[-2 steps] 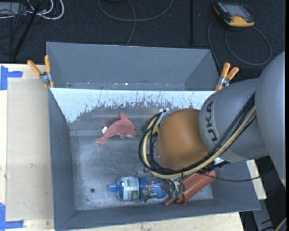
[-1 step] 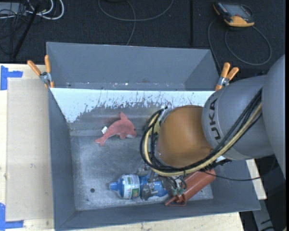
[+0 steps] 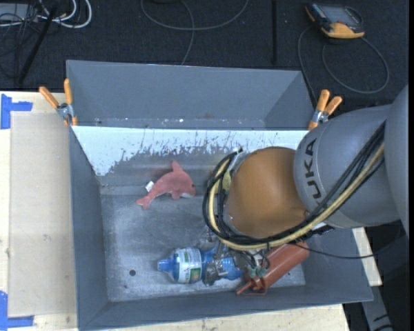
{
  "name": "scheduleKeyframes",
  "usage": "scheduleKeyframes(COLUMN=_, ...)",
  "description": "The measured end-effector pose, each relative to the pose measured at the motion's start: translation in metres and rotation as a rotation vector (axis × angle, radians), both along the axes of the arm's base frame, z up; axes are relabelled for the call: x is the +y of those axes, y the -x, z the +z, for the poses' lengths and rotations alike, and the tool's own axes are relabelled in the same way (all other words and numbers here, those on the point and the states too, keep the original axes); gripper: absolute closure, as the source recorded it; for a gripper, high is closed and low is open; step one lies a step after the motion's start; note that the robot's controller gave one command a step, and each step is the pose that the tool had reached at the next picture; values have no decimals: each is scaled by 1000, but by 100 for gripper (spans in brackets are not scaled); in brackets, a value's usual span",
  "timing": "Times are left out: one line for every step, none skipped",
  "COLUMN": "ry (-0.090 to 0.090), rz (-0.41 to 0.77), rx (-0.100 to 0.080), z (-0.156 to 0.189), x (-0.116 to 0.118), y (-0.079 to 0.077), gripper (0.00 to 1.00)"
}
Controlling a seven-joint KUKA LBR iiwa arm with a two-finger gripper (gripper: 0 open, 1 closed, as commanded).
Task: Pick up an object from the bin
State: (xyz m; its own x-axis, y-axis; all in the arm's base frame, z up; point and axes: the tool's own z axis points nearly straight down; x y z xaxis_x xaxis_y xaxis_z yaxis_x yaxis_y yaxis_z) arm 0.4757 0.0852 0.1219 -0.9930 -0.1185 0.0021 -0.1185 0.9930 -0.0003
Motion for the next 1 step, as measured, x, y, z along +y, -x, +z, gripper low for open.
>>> scheduleKeyframes(ry=0, rz=-1, rx=-2, z=9, x=0, y=0, gripper=100)
